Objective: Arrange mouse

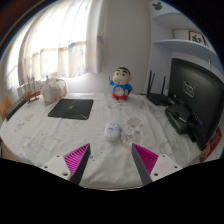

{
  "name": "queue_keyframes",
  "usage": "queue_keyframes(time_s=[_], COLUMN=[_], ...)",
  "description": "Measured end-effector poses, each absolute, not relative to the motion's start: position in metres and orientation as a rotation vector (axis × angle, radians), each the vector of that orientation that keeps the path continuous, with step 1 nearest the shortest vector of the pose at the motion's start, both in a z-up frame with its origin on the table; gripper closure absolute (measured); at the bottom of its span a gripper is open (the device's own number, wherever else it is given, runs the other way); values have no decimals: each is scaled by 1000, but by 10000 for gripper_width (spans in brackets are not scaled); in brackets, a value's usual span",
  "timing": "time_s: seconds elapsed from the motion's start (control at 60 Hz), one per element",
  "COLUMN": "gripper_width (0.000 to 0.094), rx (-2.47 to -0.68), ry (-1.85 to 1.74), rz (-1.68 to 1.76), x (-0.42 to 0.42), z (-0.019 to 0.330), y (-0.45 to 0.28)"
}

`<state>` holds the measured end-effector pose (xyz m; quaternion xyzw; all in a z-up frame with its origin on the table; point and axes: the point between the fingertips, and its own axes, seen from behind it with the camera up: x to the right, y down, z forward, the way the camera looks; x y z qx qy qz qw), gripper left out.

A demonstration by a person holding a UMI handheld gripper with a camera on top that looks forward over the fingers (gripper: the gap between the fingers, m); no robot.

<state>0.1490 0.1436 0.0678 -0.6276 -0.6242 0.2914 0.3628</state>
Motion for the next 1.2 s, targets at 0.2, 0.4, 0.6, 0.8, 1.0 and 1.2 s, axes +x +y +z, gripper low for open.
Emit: queue_keyframes(time_s=[0.2, 0.4, 0.6, 0.8, 1.0, 1.2], gripper_width=[86, 89, 101, 99, 523, 527], rx=[-1634, -1685, -1692, -1692, -1667, -1654], ry=[-1602, -1577, -1566, -1577, -1575, -1568], rz=[736, 735, 778, 772, 717, 735], x=[90, 41, 6, -6, -8, -16], z=[25, -10, -18, -18, -14, 22], y=[149, 160, 159, 158, 169, 161])
